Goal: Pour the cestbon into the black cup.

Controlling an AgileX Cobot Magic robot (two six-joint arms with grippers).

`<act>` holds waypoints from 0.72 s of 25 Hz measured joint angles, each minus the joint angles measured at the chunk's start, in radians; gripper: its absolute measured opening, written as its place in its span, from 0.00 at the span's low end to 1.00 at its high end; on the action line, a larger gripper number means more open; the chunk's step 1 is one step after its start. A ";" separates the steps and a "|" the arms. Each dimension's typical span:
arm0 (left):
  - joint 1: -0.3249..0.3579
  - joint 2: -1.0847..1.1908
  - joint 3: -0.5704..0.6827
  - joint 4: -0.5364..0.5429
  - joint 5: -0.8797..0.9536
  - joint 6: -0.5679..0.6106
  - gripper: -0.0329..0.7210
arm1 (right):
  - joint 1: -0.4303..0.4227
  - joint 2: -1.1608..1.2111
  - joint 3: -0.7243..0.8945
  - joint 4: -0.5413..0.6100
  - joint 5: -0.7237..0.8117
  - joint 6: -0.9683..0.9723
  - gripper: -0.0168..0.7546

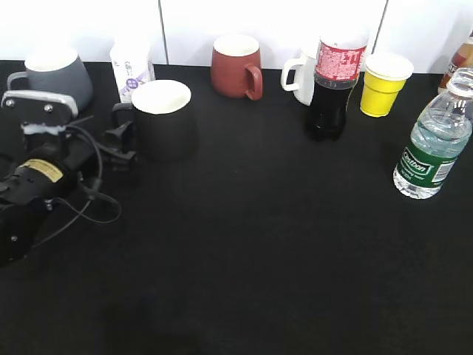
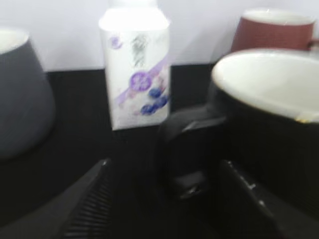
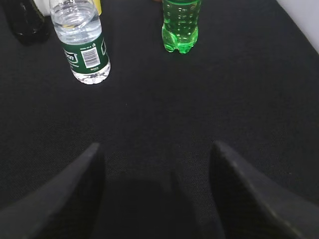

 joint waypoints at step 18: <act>0.126 0.151 -0.269 0.329 0.064 -0.008 0.16 | 0.000 0.000 0.000 0.000 0.000 0.000 0.67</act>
